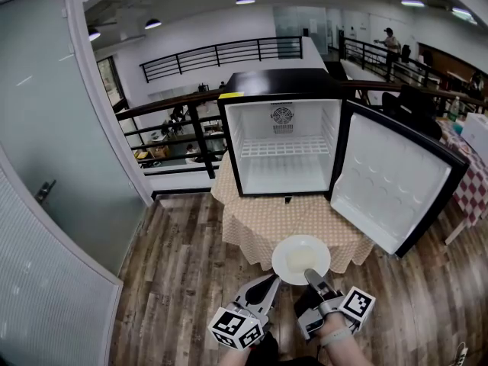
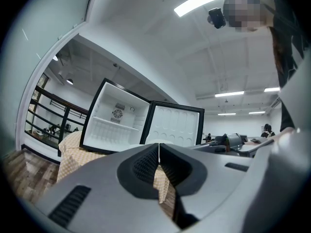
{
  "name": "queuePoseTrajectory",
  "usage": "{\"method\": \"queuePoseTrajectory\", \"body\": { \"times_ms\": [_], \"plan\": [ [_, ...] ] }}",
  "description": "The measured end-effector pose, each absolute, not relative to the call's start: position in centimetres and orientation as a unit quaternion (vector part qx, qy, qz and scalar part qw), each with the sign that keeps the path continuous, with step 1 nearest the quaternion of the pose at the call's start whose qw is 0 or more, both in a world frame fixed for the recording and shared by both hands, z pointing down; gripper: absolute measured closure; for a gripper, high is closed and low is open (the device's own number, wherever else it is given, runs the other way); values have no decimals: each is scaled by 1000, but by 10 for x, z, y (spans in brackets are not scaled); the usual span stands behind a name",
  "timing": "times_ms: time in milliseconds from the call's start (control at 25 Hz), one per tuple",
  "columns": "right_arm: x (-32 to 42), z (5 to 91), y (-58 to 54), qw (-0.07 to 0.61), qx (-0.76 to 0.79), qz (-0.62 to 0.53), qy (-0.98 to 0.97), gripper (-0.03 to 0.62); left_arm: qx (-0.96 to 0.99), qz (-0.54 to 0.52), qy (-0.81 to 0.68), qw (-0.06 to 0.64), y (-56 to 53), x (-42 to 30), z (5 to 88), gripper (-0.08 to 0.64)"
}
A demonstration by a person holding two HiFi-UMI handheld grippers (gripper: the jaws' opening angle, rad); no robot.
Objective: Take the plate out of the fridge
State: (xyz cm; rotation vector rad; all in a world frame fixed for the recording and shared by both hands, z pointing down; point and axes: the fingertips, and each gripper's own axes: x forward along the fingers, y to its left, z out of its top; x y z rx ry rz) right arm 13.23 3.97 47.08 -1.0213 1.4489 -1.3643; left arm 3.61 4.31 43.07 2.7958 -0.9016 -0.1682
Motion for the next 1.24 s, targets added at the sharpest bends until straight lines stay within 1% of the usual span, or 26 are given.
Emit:
{"method": "queuePoseTrajectory", "body": {
  "times_ms": [760,1040,1240],
  "plan": [
    [145,473,52,444,-414,-552,572,525,952,-42,-292,82,54,49,422,548],
    [142,476,44,441,-405,-556,576,525,948,-40,-302,88,46,45,429,548],
    [141,482,28,440,-398,-564,574,525,949,-18,-302,84,32,46,441,548]
  ]
}}
